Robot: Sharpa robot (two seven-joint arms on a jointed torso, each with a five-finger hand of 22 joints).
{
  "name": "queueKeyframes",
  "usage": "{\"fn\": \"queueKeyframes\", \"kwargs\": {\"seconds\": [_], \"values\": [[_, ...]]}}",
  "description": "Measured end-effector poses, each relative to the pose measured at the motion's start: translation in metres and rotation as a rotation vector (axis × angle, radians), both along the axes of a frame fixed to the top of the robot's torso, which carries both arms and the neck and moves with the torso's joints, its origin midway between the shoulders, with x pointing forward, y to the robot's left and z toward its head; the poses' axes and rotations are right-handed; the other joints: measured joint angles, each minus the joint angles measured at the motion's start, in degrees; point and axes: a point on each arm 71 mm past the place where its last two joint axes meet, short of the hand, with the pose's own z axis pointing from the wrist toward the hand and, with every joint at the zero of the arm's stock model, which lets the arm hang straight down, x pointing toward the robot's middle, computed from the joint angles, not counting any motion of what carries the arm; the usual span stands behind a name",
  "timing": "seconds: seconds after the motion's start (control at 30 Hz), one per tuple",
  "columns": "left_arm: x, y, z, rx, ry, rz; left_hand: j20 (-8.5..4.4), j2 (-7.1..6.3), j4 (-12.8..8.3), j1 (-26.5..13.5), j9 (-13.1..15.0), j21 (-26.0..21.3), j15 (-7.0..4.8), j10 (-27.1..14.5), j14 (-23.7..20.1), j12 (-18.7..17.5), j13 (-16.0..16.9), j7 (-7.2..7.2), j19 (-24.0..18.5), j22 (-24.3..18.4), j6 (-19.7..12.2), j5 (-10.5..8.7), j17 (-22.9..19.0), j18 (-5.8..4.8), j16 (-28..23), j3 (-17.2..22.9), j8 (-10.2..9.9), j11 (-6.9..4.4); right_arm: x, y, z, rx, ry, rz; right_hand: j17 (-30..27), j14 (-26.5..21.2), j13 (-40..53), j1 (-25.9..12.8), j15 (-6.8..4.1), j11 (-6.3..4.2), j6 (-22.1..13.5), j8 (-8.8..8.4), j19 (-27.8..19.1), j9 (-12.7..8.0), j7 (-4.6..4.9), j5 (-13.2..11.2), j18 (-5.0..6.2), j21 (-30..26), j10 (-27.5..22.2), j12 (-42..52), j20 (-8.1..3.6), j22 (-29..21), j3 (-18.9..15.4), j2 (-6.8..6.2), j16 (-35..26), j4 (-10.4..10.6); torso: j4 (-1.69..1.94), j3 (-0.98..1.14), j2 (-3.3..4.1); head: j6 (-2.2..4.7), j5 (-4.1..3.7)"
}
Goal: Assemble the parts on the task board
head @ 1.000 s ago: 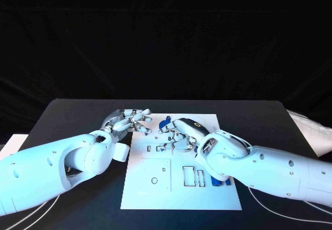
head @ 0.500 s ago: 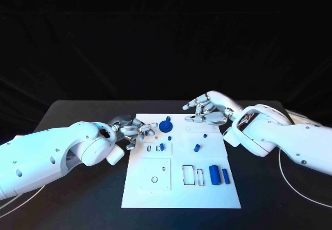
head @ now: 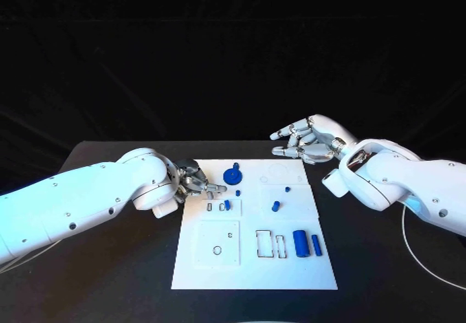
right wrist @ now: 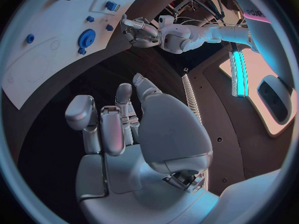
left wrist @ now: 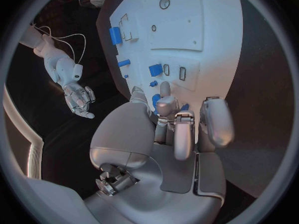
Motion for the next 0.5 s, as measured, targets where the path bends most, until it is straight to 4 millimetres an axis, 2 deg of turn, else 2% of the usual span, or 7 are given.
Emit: {"fn": "queueKeyframes", "kwargs": {"seconds": [0.23, 0.5], "values": [[0.011, -0.014, -0.001, 0.070, 0.005, -0.030, -0.25, -0.37, 0.05, -0.37, 2.25, 2.32, -0.40, 0.73, -0.01, 1.84, 2.09, -0.58, 0.25, 3.10, -0.58, 0.00, 0.00, -0.02, 0.00, -0.37, 2.17, -0.34, 0.001, 0.001, -0.001, 0.008, 0.011, 0.001, -0.11, 0.00, -0.06, 0.23, 0.00, 0.00, 0.00, 0.00, 0.00, -0.01, -0.01, 0.23, 0.00, 0.00, 0.00, 0.00, 0.00, -0.09, 0.00, 0.23, 0.00, 0.00, -0.03, 0.03, -0.03, -0.13, 0.18], [0.016, -0.025, -0.005, 0.114, 0.025, -0.059, -0.25, -0.86, 0.05, -0.86, 3.83, 3.30, -0.40, 1.19, 0.00, 2.85, 3.37, -0.80, 0.25, 4.51, -0.80, 0.00, -0.01, -0.02, 0.00, -0.37, 3.44, -0.55, 0.002, 0.003, -0.002, 0.009, 0.018, 0.005, -0.31, 0.00, -0.18, 0.23, 0.00, 0.01, 0.01, 0.00, -0.20, -0.01, -0.01, 0.45, 0.00, 0.00, 0.00, 0.00, -0.20, -0.24, 0.00, 0.23, -0.30, 0.00, -0.03, -0.03, 0.05, -0.42, 0.27]]}}
